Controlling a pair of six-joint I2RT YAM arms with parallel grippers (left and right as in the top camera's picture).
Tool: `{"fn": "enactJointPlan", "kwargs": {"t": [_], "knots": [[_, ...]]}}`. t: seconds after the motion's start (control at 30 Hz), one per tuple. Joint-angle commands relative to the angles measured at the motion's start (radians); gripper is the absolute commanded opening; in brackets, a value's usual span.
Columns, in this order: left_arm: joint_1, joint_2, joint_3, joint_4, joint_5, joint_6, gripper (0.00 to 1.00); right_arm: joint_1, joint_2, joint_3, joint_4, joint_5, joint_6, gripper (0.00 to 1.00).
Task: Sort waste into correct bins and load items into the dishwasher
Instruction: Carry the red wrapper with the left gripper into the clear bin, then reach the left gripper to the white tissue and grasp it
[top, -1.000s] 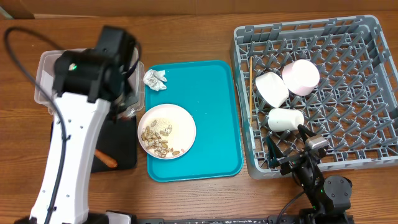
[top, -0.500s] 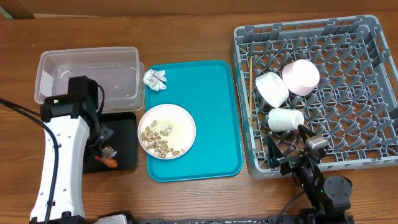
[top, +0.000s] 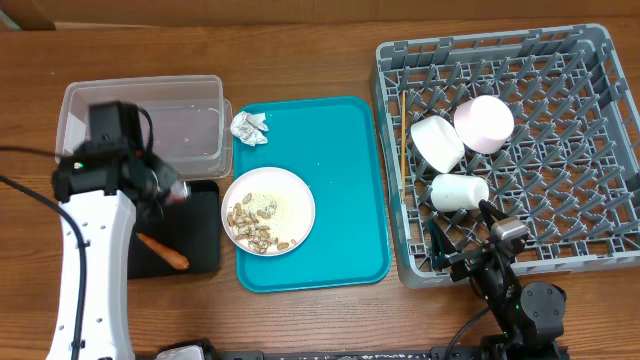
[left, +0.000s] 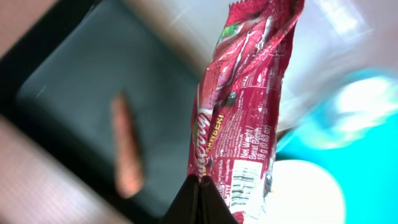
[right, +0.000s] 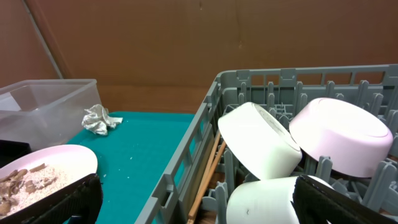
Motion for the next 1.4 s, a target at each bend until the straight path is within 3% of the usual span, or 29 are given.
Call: {"fn": "enactJointPlan", "kwargs": {"t": [0.0,0.2,0.3,0.4,0.57,0.6,0.67,0.7,0.8,0.9,1.03,1.37], "knots": [[0.006,-0.005,0.075,0.054,0.037,0.074,0.04,-0.008,-0.012,-0.005,0.005,-0.005,-0.003,1.0],[0.011,0.195,0.081,0.179,0.027,0.142,0.04,-0.008,-0.012,-0.005,0.005,-0.005,-0.003,1.0],[0.01,0.314,0.132,0.193,0.092,0.21,0.05,-0.008,-0.012,-0.005,0.005,-0.005,-0.003,1.0],[0.003,0.376,0.211,0.154,0.129,0.24,0.18,-0.008,-0.012,-0.005,0.005,-0.005,-0.003,1.0],[-0.046,0.369,0.367,0.06,0.147,0.245,0.45,-0.008,-0.012,-0.005,0.005,-0.005,-0.003,1.0],[-0.071,0.369,0.408,0.04,0.143,0.264,0.56,-0.008,-0.012,-0.005,0.005,-0.005,-0.003,1.0],[-0.126,0.369,0.464,0.02,0.106,0.301,0.94,-0.008,-0.012,-0.005,0.005,-0.005,-0.003,1.0],[-0.162,0.369,0.484,0.011,0.041,0.306,0.98,-0.008,-0.012,-0.005,0.005,-0.005,-0.003,1.0],[-0.252,0.369,0.497,0.019,-0.106,0.304,1.0,-0.008,-0.012,-0.005,0.005,-0.005,-0.003,1.0],[-0.341,0.394,0.496,0.062,-0.121,0.343,0.87,-0.008,-0.012,-0.005,0.005,-0.005,-0.003,1.0],[-0.437,0.478,0.497,0.106,-0.19,0.39,0.87,-0.008,-0.012,-0.005,0.005,-0.005,-0.003,1.0],[-0.447,0.754,0.497,0.183,-0.259,0.341,0.81,-0.008,-0.012,-0.005,0.005,-0.005,-0.003,1.0]]}}
